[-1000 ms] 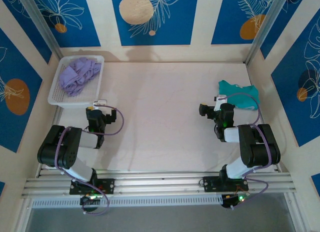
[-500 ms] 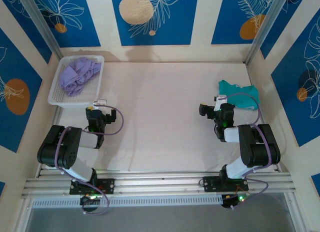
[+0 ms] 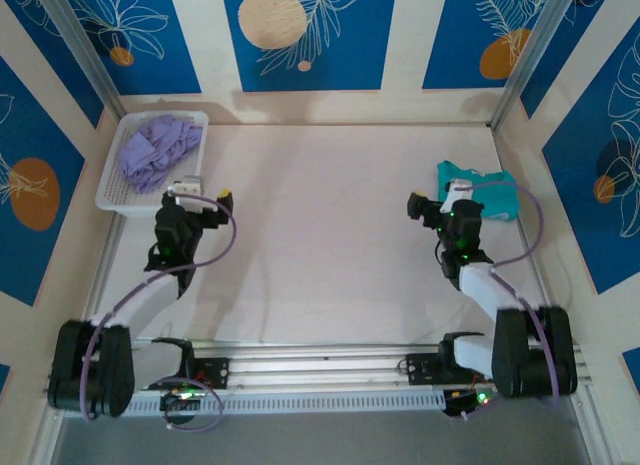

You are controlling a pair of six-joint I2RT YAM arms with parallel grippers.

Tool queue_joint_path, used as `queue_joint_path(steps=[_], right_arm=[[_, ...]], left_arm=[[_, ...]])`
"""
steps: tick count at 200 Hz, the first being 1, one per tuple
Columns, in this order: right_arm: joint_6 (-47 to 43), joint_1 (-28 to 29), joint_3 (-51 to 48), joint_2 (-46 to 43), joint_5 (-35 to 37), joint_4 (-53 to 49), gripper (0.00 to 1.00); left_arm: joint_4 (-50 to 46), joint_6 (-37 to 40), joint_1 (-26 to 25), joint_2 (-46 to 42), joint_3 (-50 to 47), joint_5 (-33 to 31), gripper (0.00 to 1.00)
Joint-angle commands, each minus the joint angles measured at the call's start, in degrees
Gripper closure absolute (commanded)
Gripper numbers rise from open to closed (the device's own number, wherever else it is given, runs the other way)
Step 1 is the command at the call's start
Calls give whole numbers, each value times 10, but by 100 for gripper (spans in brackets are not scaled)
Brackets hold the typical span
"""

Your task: Fold the inside-out t-shirt

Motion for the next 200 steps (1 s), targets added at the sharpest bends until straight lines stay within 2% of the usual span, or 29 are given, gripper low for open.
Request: queue_joint_path(steps=[1, 14, 38, 57, 75, 113, 152, 179, 189, 200], right_arm=[[71, -3, 38, -65, -103, -115, 3], [46, 43, 58, -78, -117, -133, 3], [-21, 161, 122, -50, -62, -190, 4], [-30, 206, 150, -19, -45, -197, 4], [-18, 217, 162, 5, -55, -189, 4], [-10, 224, 173, 37, -66, -188, 4], [10, 207, 169, 45, -82, -188, 3], [22, 203, 170, 52, -90, -181, 3], [25, 203, 171, 55, -89, -182, 3], [25, 202, 172, 55, -87, -188, 3]], left_arm=[[-160, -97, 13, -25, 68, -48, 0], [-264, -146, 51, -3, 136, -94, 0], [-359, -198, 149, 99, 243, -48, 0], [-389, -207, 190, 201, 327, -38, 0], [-416, -211, 212, 309, 427, -35, 0], [-542, -194, 235, 540, 694, -24, 0], [-620, -182, 247, 707, 909, 4, 1], [-669, -181, 248, 797, 1034, 31, 17], [-679, -179, 248, 819, 1068, 42, 30], [-686, -179, 248, 827, 1091, 53, 49]])
